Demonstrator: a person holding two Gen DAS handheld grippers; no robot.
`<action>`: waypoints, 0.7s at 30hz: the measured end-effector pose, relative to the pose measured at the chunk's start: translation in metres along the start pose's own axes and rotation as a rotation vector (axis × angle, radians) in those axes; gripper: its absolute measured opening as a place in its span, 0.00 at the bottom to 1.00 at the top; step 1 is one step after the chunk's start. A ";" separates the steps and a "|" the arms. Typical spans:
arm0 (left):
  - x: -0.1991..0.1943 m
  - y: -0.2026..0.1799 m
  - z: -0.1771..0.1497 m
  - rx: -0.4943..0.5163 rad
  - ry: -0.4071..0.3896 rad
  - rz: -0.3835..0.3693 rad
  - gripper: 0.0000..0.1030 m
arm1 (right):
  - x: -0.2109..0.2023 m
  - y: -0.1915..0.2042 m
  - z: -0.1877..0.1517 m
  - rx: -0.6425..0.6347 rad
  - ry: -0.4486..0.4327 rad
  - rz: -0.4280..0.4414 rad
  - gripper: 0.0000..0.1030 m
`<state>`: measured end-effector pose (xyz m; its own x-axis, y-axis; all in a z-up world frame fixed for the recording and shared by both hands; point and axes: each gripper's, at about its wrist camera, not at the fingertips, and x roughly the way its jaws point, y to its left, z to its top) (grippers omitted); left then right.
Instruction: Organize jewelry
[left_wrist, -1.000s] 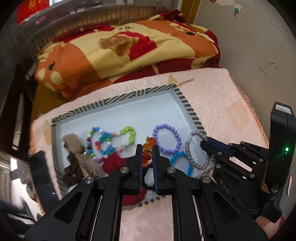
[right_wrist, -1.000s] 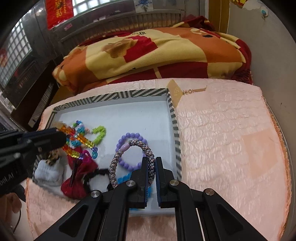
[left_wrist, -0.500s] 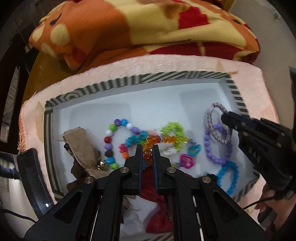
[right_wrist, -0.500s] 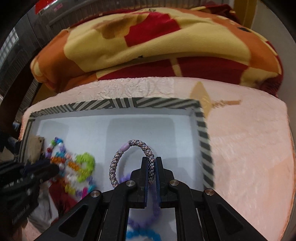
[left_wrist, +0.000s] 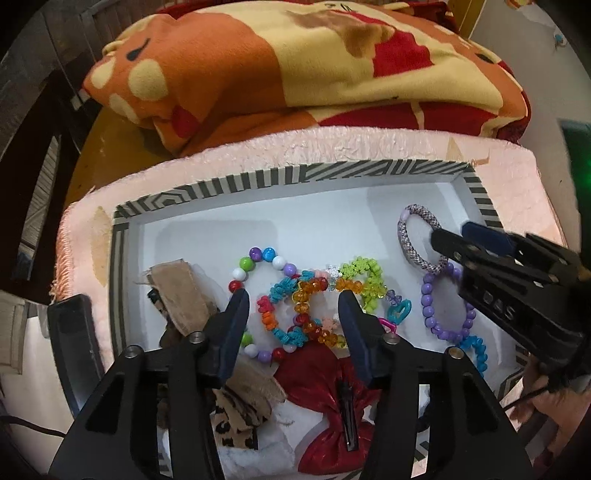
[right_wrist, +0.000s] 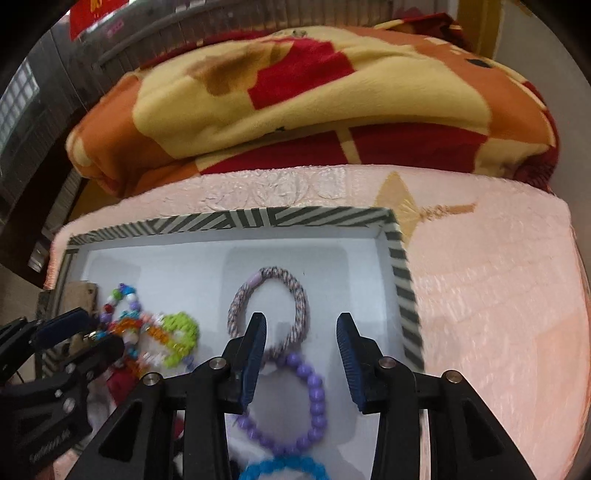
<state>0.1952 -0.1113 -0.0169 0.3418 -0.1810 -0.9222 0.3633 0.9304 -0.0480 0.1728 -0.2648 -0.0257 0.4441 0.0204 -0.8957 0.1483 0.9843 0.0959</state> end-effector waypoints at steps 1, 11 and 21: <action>-0.003 0.000 -0.003 -0.002 -0.006 0.008 0.49 | -0.006 0.000 -0.003 0.007 -0.008 0.008 0.37; -0.046 0.012 -0.038 -0.030 -0.069 0.068 0.49 | -0.064 0.001 -0.053 0.042 -0.061 0.037 0.46; -0.073 0.011 -0.073 -0.091 -0.090 0.082 0.49 | -0.095 0.023 -0.086 0.016 -0.092 0.046 0.54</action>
<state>0.1112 -0.0647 0.0219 0.4448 -0.1275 -0.8865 0.2520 0.9676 -0.0128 0.0581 -0.2287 0.0244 0.5297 0.0483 -0.8468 0.1397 0.9798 0.1433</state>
